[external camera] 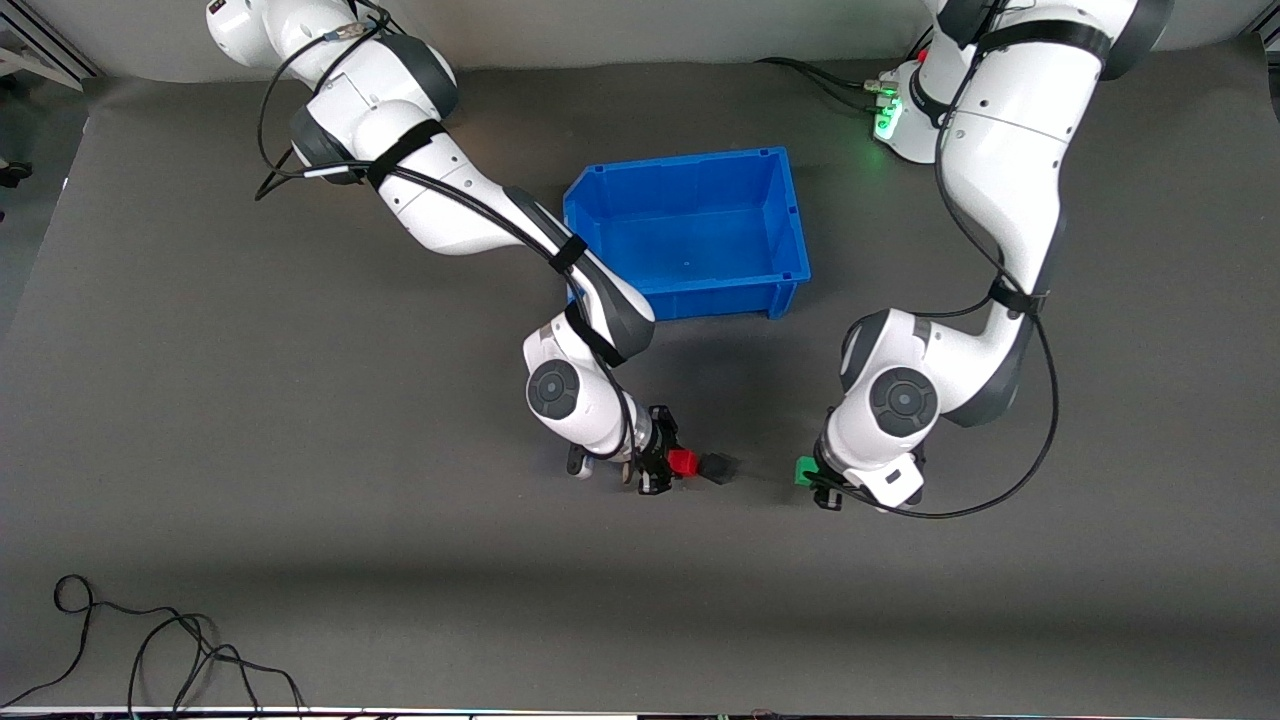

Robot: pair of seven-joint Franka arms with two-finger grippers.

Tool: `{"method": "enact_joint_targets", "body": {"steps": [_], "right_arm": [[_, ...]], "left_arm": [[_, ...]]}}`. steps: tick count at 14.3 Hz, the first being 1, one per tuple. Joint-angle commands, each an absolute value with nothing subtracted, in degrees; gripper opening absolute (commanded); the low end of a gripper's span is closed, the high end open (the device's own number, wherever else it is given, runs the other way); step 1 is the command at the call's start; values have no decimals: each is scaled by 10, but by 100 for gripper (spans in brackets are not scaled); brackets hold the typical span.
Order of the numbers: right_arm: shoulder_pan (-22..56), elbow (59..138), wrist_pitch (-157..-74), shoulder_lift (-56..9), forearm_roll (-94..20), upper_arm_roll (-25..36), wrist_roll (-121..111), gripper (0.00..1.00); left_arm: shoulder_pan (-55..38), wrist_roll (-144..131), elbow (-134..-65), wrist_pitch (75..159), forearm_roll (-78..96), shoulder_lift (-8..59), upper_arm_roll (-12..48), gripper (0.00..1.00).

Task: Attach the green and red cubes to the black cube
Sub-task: 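Carry the red cube and green cube toward the black cube, then press the red and green cubes against the black cube's sides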

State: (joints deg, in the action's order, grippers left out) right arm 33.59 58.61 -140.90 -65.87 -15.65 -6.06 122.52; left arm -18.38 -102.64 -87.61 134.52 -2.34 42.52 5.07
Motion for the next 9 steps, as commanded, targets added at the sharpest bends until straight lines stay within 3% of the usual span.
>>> {"method": "enact_joint_targets", "body": {"steps": [1,9], "right_arm": [[350,555,-1409,-679,-157,-50,1241,12],[350,557,-1410,-686,-156,-51,1238,12]], "left_arm": [[-212,-1042,-851,1367,-18,449,42,0],[-251,-1040,-813,1400,-21,505,41,0]]}}
